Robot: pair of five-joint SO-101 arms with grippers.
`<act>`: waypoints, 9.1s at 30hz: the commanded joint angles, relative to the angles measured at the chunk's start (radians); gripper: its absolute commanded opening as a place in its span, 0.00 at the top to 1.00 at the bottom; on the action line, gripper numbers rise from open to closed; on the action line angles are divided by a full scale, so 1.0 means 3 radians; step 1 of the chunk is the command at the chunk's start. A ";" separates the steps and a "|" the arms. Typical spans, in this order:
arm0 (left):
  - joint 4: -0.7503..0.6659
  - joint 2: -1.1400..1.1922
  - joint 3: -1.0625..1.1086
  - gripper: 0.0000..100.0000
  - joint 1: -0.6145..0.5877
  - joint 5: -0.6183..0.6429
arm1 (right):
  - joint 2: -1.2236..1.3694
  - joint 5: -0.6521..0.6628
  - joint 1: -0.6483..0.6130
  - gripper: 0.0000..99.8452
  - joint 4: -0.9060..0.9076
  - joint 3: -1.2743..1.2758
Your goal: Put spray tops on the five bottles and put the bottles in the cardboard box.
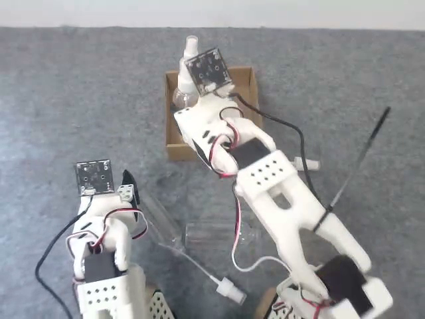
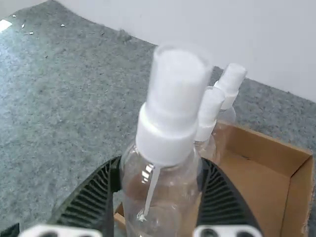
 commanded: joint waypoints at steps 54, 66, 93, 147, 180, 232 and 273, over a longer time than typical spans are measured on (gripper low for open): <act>-0.0102 -0.0051 -0.0033 0.89 0.0005 -0.0026 | 0.0800 -0.0082 0.0049 0.97 -0.1762 0.0675; -0.0102 -0.0051 -0.0033 0.89 0.0005 -0.0026 | 0.0806 -0.0061 0.0033 0.97 -0.2084 0.0864; -0.0102 -0.0051 -0.0033 0.89 0.0005 -0.0026 | 0.1066 0.0205 -0.0079 0.82 -0.2105 0.0875; -0.0148 -0.0051 0.0003 0.89 0.0005 -0.0026 | -0.0765 0.0056 -0.0095 0.71 0.0043 0.0890; -0.0148 -0.0051 0.0003 0.89 0.0005 -0.0026 | -0.1834 -0.1187 -0.0222 0.71 0.2468 0.0900; -0.0153 -0.0051 0.0013 0.89 0.0005 -0.0031 | -0.1828 -0.1586 -0.0427 0.86 0.1721 0.2562; -0.0153 -0.0051 0.0008 0.89 -0.0066 -0.0031 | -0.1465 -0.2567 -0.0770 0.69 0.2294 0.0767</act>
